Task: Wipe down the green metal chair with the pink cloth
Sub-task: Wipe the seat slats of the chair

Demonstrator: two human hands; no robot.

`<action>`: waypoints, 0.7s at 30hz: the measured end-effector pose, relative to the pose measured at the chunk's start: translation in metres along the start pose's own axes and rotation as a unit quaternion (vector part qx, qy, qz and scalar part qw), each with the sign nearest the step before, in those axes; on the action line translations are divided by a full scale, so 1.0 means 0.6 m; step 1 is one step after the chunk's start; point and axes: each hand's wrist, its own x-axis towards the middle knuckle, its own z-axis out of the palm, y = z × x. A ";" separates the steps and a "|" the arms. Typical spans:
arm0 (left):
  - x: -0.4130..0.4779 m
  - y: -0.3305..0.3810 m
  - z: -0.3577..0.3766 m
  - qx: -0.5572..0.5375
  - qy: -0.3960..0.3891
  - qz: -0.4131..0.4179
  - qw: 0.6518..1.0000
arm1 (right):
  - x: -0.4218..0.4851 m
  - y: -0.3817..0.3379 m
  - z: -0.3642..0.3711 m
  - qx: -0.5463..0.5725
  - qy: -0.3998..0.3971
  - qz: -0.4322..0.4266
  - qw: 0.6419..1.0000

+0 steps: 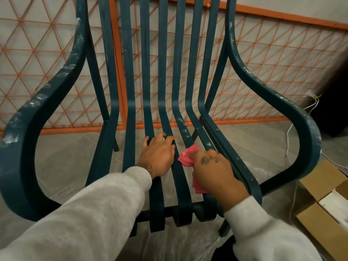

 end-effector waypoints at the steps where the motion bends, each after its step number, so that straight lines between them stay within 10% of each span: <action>1: 0.000 -0.001 0.000 0.001 0.001 0.000 1.000 | -0.014 0.003 0.003 -0.004 0.000 -0.004 1.000; 21: 0.049 -0.009 -0.018 0.030 0.022 -0.014 0.999 | -0.024 0.025 0.018 0.076 0.043 -0.023 0.996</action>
